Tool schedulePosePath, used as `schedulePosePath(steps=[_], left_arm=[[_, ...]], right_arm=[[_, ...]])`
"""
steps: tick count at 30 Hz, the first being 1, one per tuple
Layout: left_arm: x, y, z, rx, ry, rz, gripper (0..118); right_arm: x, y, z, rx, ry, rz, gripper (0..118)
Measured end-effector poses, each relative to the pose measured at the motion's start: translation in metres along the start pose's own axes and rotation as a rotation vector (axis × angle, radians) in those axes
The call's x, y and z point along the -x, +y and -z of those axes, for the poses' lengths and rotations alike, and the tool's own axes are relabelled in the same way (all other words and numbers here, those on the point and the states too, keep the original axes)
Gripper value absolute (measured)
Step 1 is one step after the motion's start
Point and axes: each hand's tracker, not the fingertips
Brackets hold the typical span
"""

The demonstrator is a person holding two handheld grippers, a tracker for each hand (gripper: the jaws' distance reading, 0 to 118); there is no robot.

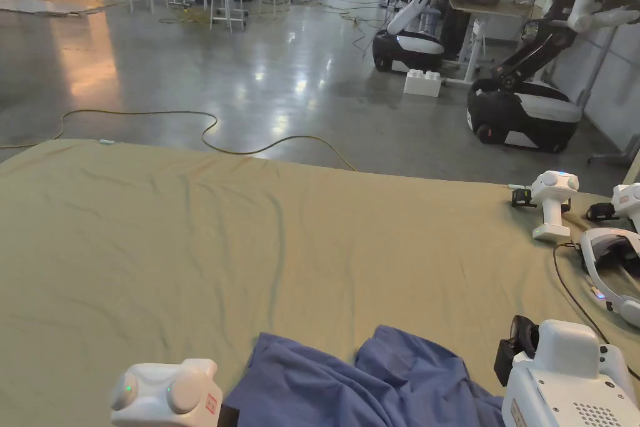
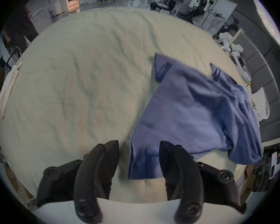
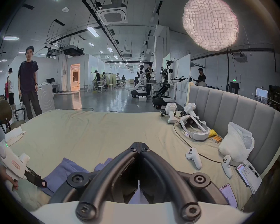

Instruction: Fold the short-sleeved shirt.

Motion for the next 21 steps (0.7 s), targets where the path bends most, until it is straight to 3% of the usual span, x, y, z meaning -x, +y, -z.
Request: schedulePosePath(steps=[4,5,7,9,15,17,19,21], left_arm=[[-0.014,-0.01,0.004,-0.073,0.07,0.048,53],[-0.02,-0.012,0.004,-0.082,0.094,0.079,46],[-0.025,-0.016,0.005,-0.102,0.083,0.099,22],[-0.028,-0.018,0.005,-0.101,0.08,0.115,8],[-0.012,-0.022,-0.018,-0.178,0.008,0.072,4],[-0.009,-0.024,-0.03,-0.22,-0.025,0.076,4],[-0.006,-0.025,-0.04,-0.236,-0.042,0.067,4],[-0.004,-0.027,-0.044,-0.236,-0.049,0.067,4]], right_arm=[[-0.007,-0.007,0.002,0.024,-0.01,-0.001,0],[-0.009,-0.009,0.003,0.031,-0.012,-0.002,0],[-0.013,-0.013,0.005,0.041,-0.017,-0.001,0],[-0.02,-0.015,0.01,0.056,-0.016,0.006,0],[-0.053,-0.023,0.049,0.185,-0.075,-0.017,0],[-0.067,-0.029,0.071,0.284,-0.089,-0.022,14],[-0.081,-0.038,0.093,0.385,-0.058,0.013,50],[-0.09,-0.052,0.114,0.479,-0.024,0.038,64]])
